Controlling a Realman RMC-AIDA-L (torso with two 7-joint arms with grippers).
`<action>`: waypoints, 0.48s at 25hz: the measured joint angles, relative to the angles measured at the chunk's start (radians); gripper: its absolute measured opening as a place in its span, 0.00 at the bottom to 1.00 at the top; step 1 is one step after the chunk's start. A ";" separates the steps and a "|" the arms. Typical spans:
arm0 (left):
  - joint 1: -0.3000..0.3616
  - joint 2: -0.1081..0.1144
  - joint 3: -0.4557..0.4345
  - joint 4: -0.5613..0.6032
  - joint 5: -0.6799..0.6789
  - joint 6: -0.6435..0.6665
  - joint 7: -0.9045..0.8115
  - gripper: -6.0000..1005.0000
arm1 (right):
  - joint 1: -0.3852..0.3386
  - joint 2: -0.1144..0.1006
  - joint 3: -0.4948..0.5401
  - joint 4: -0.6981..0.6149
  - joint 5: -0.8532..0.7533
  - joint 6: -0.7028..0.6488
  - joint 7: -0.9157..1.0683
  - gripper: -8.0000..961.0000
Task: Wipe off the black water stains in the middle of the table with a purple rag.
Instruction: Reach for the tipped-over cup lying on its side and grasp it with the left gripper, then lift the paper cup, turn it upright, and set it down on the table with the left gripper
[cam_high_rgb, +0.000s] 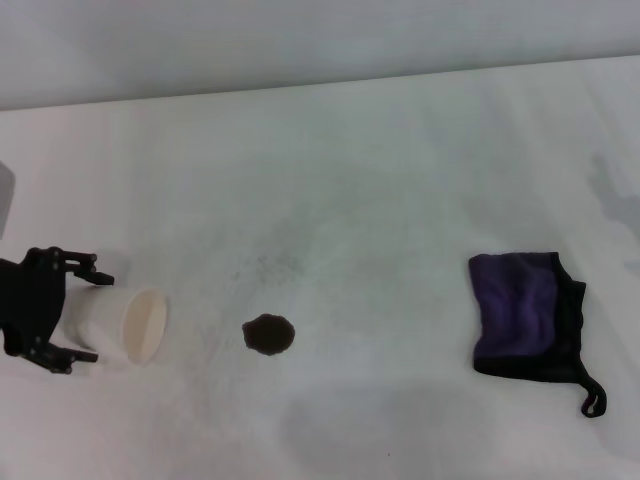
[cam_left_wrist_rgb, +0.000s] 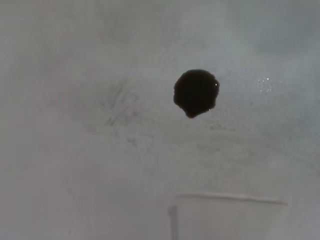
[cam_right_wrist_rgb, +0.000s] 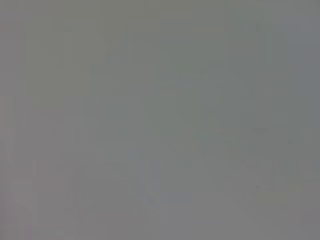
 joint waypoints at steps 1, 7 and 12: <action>0.000 -0.003 -0.008 -0.009 -0.001 0.008 0.009 0.88 | -0.001 0.000 0.000 0.001 0.000 0.001 0.000 0.88; -0.013 -0.020 -0.088 -0.055 -0.021 0.033 0.051 0.86 | -0.002 0.000 -0.004 0.000 -0.001 -0.006 0.000 0.88; -0.020 -0.029 -0.136 -0.080 -0.106 0.041 0.022 0.79 | -0.002 -0.001 -0.026 -0.017 -0.004 -0.003 0.003 0.88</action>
